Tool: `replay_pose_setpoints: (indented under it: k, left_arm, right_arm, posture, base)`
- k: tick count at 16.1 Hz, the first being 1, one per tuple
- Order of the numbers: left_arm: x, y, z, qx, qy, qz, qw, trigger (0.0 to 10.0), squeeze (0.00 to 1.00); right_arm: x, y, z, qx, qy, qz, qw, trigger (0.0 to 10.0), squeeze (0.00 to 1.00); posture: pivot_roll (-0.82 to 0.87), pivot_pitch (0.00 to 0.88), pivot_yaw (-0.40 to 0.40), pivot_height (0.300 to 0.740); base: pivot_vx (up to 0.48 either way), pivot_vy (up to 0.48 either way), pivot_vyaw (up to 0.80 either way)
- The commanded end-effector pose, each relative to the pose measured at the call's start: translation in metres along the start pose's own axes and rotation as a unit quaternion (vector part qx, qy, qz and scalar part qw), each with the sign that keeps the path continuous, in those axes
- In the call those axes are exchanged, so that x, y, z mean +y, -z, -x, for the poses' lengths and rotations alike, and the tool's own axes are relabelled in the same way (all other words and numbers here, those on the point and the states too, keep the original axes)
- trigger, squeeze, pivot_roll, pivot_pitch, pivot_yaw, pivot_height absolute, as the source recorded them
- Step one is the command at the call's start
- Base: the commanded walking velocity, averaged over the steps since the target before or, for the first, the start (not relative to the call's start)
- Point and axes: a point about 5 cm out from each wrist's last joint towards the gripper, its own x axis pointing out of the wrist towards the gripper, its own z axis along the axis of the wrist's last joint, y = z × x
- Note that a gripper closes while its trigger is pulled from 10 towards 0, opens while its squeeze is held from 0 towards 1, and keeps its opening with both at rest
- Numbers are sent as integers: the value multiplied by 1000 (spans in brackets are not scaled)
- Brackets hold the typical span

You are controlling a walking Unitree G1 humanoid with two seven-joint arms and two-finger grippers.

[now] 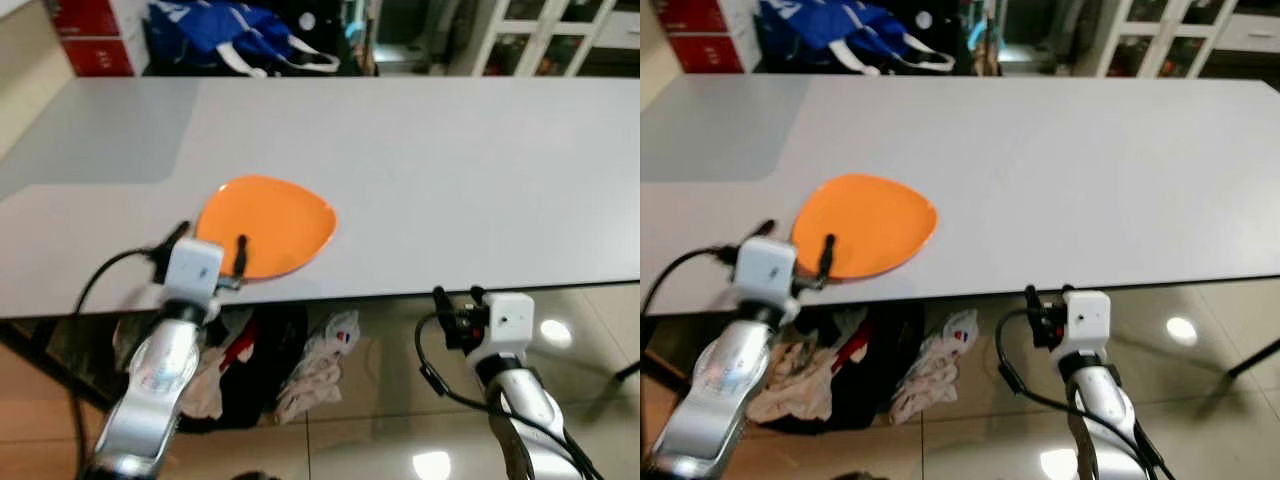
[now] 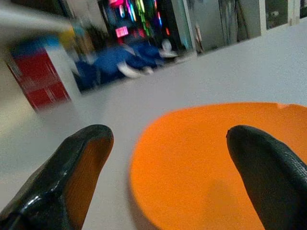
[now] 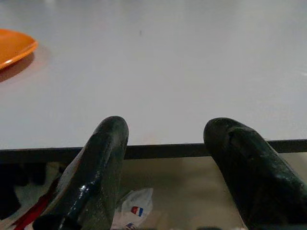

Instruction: Setting the table

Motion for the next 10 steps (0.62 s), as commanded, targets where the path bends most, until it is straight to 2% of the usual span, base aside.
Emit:
replay_pose_setpoints:
  k: [1,2,3,4,5,6,7,8,10]
  left_arm:
    - [5,-8,3,-34,-18,-19,999,10000,0]
    - [8,2,3,3,-41,20,999,10000,0]
    - [11,22,-2,86,-75,139,984,10000,0]
    - [9,26,-3,104,-81,176,976,10000,0]
    - [4,31,-11,130,-93,277,948,10000,0]
    - [0,24,-21,120,-91,313,938,10000,0]
    - [-1,22,-25,116,-89,318,937,10000,0]
    - [-6,12,-32,102,-62,291,949,10000,0]
    - [-9,2,-35,86,-25,263,961,10000,0]
  right_arm:
    - [-2,-7,0,-22,6,2,1000,10000,0]
    - [-3,-8,0,-30,8,1,1000,10000,0]
    - [-2,-11,-2,-37,8,-2,999,10000,0]
    - [-2,-12,-3,-38,8,-3,999,10000,0]
    - [-2,-13,-7,-38,10,-6,999,10000,0]
    - [-1,-14,-10,-39,10,-4,999,10000,0]
    - [-1,-15,-10,-39,10,-3,999,10000,0]
    - [-1,-16,-11,-42,11,0,999,10000,0]
    - [-1,-15,-10,-42,14,-2,999,10000,0]
  posture:
    - [-12,3,6,740]
    - [-10,3,4,740]
    - [-11,1,5,740]
    - [-12,1,3,740]
    - [-14,0,4,740]
    - [-21,0,6,740]
    - [-21,0,6,740]
    - [-27,0,11,740]
    - [-31,0,17,740]
  base:
    - [0,0,0]
    - [0,0,0]
    - [0,0,0]
    - [0,0,0]
    - [0,0,0]
    - [0,0,0]
    - [0,0,0]
    - [0,0,0]
    - [0,0,0]
